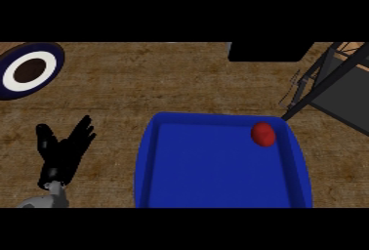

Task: Pick the cupcake from the tray and place it in the tiered shelf

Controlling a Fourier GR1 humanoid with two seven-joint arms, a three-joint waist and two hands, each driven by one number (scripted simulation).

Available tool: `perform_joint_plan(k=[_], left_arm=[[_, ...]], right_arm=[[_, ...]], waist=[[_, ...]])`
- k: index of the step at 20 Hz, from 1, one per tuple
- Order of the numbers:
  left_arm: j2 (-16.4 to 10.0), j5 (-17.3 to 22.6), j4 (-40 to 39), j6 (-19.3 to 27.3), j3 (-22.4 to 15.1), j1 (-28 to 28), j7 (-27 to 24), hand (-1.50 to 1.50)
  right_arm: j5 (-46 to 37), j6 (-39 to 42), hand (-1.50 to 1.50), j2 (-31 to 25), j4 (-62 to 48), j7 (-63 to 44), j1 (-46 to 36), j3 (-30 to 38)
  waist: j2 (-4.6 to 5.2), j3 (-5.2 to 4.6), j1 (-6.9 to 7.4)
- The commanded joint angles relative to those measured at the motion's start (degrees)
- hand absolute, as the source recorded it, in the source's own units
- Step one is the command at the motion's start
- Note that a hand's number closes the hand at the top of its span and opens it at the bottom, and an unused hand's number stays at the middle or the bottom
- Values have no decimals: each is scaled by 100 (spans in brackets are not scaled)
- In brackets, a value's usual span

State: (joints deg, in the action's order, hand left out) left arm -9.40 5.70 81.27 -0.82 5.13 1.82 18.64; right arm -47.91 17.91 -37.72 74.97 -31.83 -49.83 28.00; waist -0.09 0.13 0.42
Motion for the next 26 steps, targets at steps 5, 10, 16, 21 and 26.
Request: perform_joint_plan(k=[5, 10, 16, 21, 26], left_arm=[[115, 48, -49, -121, -33, -222, -110, 0], [-130, 178, -234, -246, 212, 34, 11, 0], [73, -108, -711, -77, 115, 115, -475, 0], [50, 84, -232, -167, 103, -3, -21, 0], [125, 4, 111, -3, -4, 13, 259, 0]], right_arm=[[-104, 263, 150, -339, -192, -6, -36, -516], [395, -732, -150, -138, -386, -280, -324, 478], [942, -1217, -150, 223, 49, -500, -365, 849], [1374, -1691, -150, 170, -121, -536, -709, 1235], [1395, -2214, -150, -433, -310, -448, -761, 1621]], waist=[[7, -17, -4], [18, -14, 14], [9, -16, -49], [5, -13, -1], [10, -11, 15]])
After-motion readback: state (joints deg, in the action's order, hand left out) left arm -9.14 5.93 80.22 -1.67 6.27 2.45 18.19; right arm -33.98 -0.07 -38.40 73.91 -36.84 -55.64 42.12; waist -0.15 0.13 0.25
